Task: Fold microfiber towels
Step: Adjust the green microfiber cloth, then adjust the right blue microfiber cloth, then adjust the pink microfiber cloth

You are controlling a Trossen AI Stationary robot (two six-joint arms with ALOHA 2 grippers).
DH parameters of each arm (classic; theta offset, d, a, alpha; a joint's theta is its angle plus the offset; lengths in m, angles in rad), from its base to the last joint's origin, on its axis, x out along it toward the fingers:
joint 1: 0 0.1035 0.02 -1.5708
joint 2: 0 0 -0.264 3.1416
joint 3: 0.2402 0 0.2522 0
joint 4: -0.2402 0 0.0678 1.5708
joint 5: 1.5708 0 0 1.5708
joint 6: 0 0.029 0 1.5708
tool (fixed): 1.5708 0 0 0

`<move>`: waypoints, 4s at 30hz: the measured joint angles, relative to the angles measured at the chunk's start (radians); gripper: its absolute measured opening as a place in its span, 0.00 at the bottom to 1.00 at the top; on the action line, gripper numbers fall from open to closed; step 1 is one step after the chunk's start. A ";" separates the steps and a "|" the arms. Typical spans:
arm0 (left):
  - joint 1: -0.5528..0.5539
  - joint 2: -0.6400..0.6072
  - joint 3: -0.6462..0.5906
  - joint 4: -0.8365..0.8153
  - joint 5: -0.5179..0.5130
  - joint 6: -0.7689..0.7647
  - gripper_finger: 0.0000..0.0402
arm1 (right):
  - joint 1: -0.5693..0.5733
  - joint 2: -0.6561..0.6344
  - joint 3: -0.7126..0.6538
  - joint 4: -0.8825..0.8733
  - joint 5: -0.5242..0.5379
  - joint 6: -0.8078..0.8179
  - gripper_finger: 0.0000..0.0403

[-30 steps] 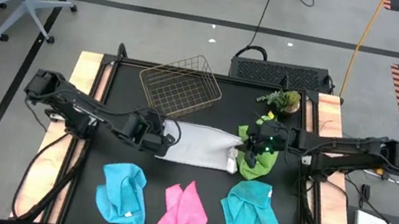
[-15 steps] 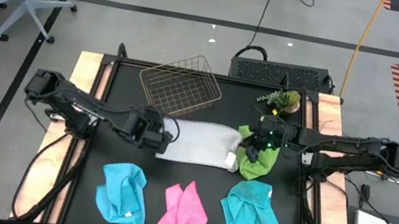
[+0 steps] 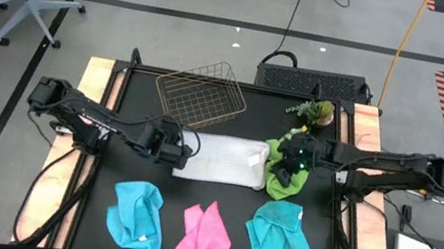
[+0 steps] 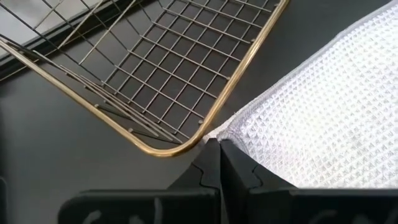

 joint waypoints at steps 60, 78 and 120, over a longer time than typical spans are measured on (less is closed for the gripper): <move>-0.002 0.000 0.000 0.031 0.027 0.010 0.00 | 0.608 0.357 0.238 -0.248 0.130 0.611 0.00; -0.003 0.000 0.000 0.033 0.037 0.022 0.00 | 0.791 0.344 0.237 -0.423 -0.081 0.718 0.00; -0.002 -0.002 0.000 0.030 0.057 0.074 0.00 | 0.435 0.834 0.755 0.122 -0.155 -0.183 0.00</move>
